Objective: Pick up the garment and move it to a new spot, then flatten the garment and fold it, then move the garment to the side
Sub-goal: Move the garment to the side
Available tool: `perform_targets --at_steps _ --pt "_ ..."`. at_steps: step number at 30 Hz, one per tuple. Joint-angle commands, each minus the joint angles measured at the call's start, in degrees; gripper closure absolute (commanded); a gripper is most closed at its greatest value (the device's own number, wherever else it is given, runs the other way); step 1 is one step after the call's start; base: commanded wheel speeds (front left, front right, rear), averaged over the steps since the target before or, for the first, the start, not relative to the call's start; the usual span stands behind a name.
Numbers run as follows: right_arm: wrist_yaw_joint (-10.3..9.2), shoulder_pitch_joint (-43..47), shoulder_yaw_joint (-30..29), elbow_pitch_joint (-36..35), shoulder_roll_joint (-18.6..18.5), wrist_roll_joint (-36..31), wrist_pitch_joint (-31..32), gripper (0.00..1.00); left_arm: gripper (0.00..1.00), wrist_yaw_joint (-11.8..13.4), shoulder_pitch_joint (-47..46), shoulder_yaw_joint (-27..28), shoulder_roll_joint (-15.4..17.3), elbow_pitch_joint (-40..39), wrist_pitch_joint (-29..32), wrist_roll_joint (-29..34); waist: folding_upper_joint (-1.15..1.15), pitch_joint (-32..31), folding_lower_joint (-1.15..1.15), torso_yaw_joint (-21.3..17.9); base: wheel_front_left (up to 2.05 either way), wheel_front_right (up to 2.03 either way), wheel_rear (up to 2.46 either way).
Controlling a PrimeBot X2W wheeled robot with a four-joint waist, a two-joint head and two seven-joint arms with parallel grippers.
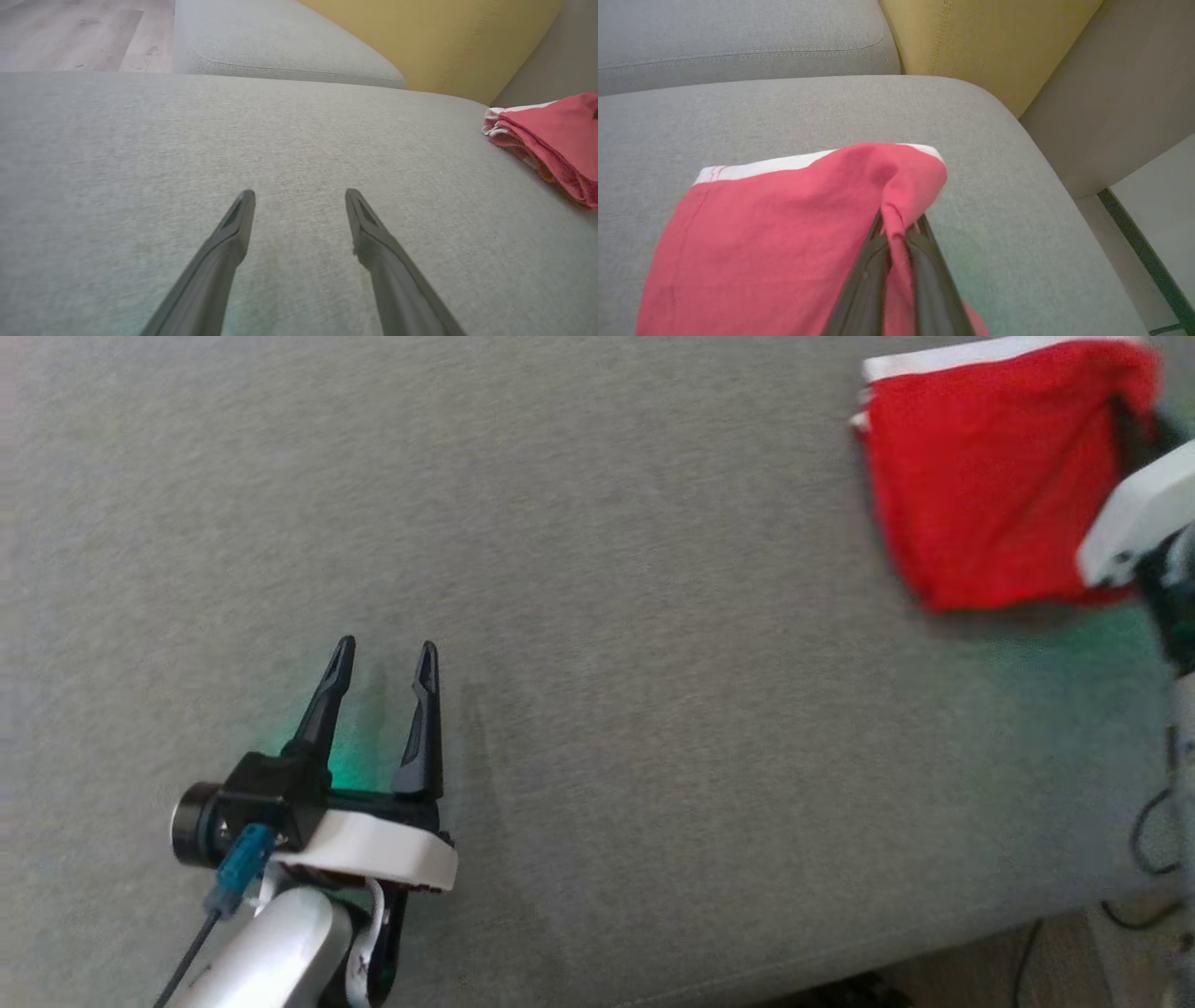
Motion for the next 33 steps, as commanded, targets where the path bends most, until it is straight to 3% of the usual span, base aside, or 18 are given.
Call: perform_targets --at_steps 1,9,10,11,12,23,33 --pt "0.39 -1.98 -0.32 -0.79 -2.44 -0.88 0.35 1.00 0.00 0.41 -1.63 1.57 1.46 -2.24 -0.15 0.44 0.00 1.47 -0.01 2.74 0.00 0.00 0.00" --pt "0.39 -7.51 -4.82 2.56 -9.67 -4.23 1.14 1.00 0.00 1.34 -1.36 1.84 1.94 -4.05 -0.34 0.76 0.00 4.10 -0.01 6.68 0.00 0.00 0.00" --pt "0.39 -7.91 -4.80 2.63 -10.34 -5.26 0.53 0.88 0.00 1.37 -1.38 1.84 1.97 -4.16 -0.37 0.78 0.00 4.33 -0.01 6.86 0.00 0.00 0.00" --pt "0.39 -8.17 -4.78 2.59 -10.66 -6.20 -0.26 0.33 0.00 1.40 -1.41 1.83 1.97 -4.24 -0.40 0.79 0.00 4.50 -0.01 6.97 0.00 0.00 0.00" --pt "0.39 -8.45 -5.15 2.63 -10.68 -6.94 -1.05 0.00 0.00 1.44 -1.44 1.82 1.93 -4.29 -0.44 0.80 0.00 4.64 -0.01 7.04 0.00 0.00 0.00" --pt "0.39 -8.34 -5.50 3.05 -7.10 -8.81 -7.23 0.00 0.00 1.23 -1.75 1.68 1.23 -3.09 -1.07 0.19 0.00 2.79 -0.01 6.92 0.00 0.00 0.00" --pt "0.39 -3.26 1.45 -2.33 -2.48 -6.45 -13.82 0.00 0.00 0.61 -0.45 3.41 0.18 0.62 -3.91 -2.21 0.00 -7.12 -0.01 8.08 0.00 0.00 0.00"
